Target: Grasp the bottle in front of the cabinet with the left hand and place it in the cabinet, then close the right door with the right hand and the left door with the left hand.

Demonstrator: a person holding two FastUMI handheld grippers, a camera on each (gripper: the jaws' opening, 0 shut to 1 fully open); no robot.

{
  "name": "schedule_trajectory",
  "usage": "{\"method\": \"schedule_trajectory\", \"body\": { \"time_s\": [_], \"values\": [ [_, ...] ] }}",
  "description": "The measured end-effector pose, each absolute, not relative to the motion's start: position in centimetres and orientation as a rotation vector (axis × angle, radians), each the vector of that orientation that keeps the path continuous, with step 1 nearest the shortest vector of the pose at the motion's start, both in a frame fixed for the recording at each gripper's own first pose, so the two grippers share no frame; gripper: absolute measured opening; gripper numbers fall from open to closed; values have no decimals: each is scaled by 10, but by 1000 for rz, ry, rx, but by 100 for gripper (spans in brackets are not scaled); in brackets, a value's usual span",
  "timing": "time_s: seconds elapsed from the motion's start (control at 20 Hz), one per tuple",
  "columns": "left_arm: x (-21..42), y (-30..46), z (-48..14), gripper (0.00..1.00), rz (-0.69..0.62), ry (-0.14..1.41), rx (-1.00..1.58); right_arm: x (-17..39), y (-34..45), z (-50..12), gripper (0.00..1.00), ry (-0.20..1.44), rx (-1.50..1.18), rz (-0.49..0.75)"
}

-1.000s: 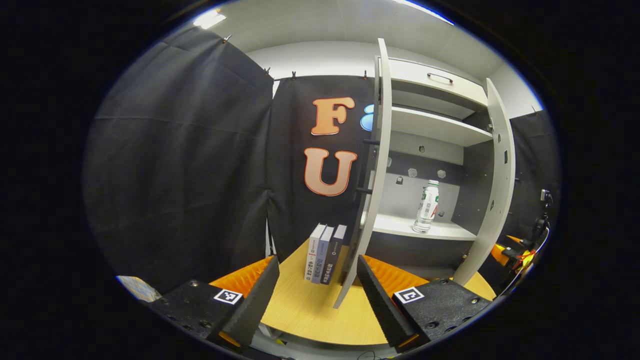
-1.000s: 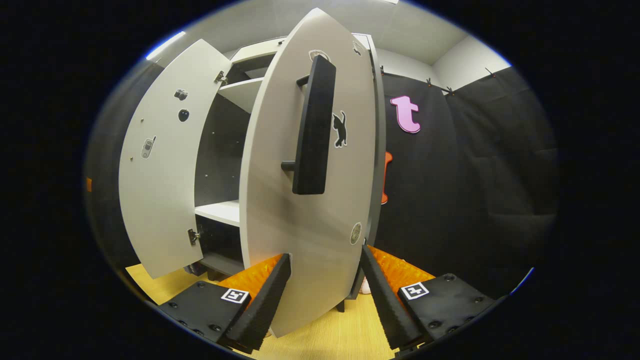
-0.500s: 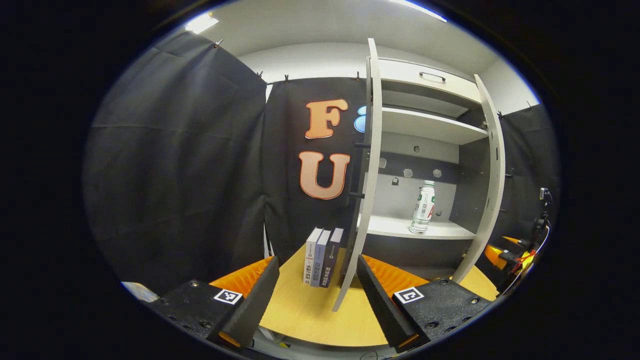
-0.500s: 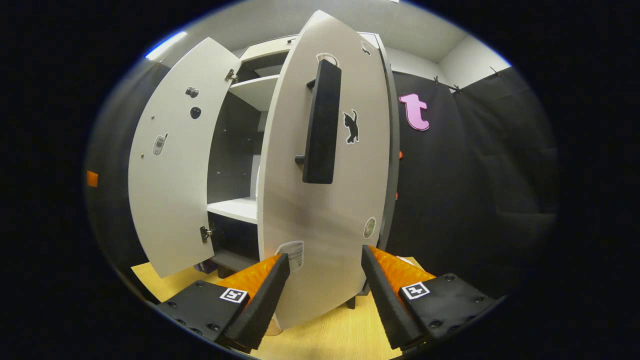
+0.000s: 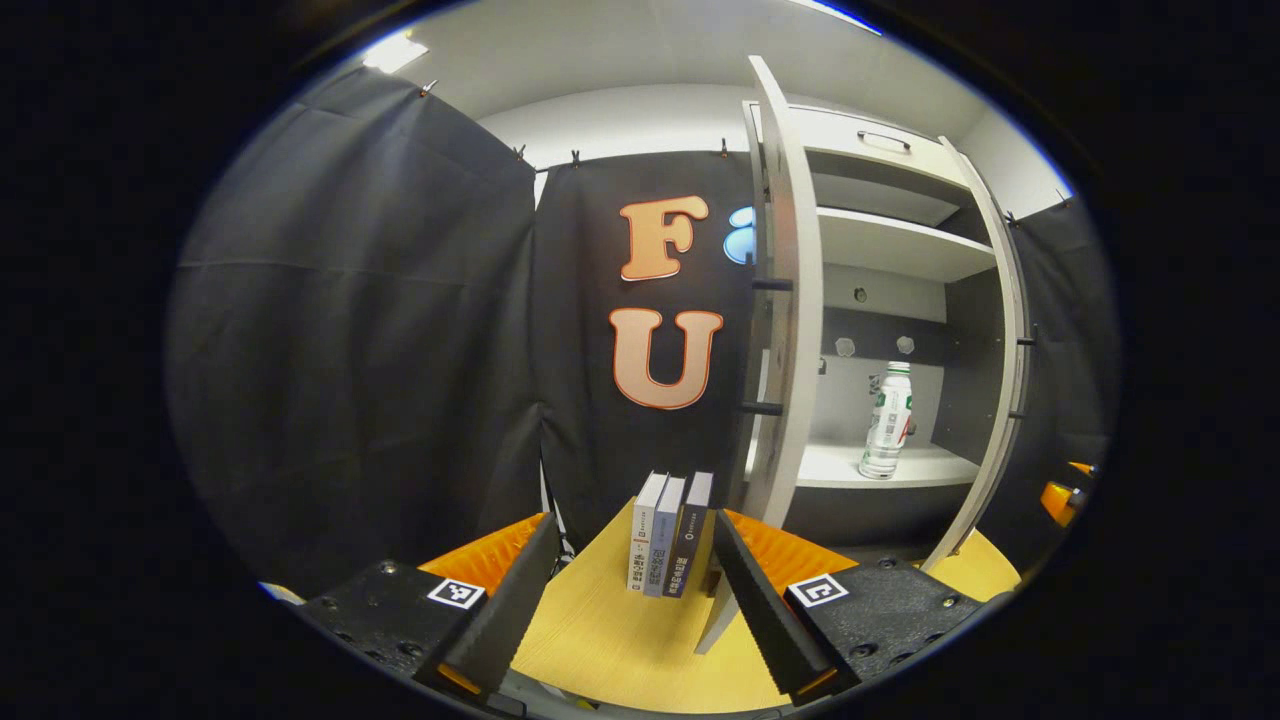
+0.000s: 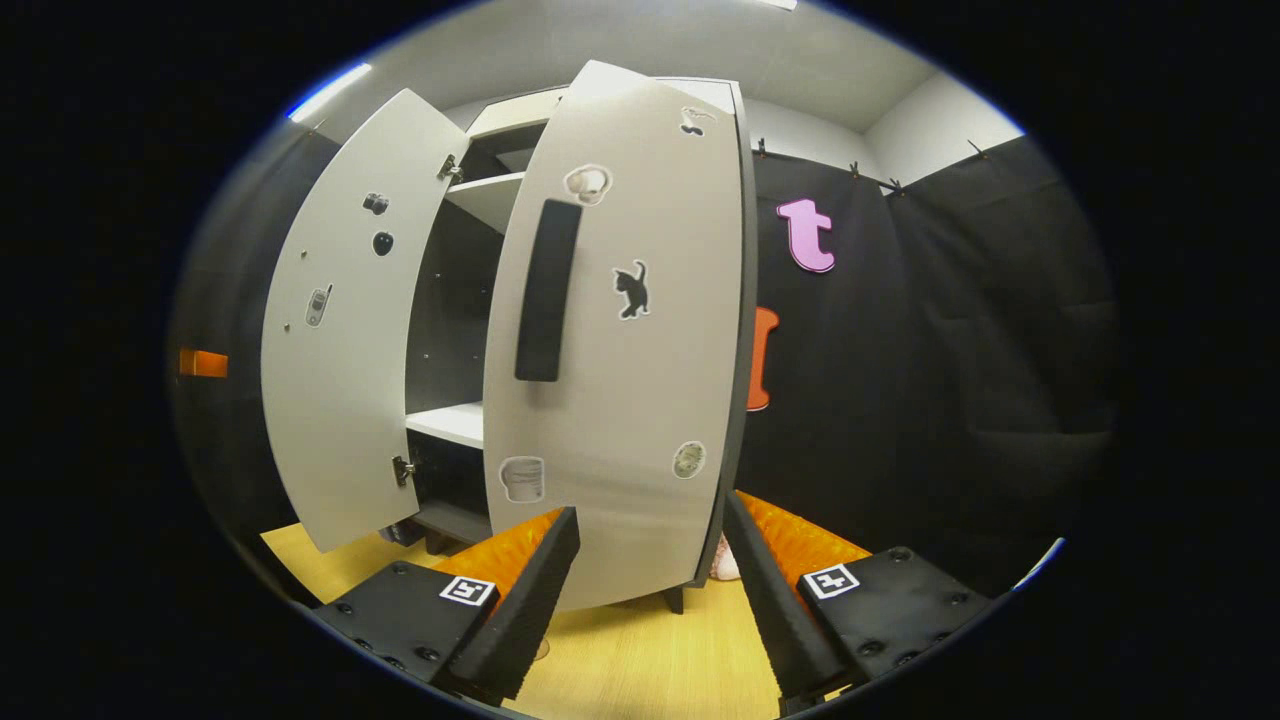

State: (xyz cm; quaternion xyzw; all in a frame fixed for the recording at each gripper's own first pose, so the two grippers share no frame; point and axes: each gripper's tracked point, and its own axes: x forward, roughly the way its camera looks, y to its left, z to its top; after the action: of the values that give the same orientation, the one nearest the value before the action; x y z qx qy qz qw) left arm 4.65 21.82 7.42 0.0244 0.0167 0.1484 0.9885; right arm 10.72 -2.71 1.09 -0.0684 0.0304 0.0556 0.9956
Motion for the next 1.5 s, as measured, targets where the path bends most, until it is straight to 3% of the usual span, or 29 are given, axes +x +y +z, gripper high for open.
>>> {"method": "schedule_trajectory", "body": {
  "time_s": [0.55, 1.35, 1.5],
  "values": [
    [118, 222, 60, 95, 260, 77, 73, 69, -80, 35, 96, 74, -93, 3],
    [125, 197, 69, 92, 199, 57, 105, 42, -117, 81, 96, 19, -37, -31],
    [126, 187, 66, 95, 184, 64, 87, 43, -120, 86, 95, 14, -40, -39]
  ]
}}
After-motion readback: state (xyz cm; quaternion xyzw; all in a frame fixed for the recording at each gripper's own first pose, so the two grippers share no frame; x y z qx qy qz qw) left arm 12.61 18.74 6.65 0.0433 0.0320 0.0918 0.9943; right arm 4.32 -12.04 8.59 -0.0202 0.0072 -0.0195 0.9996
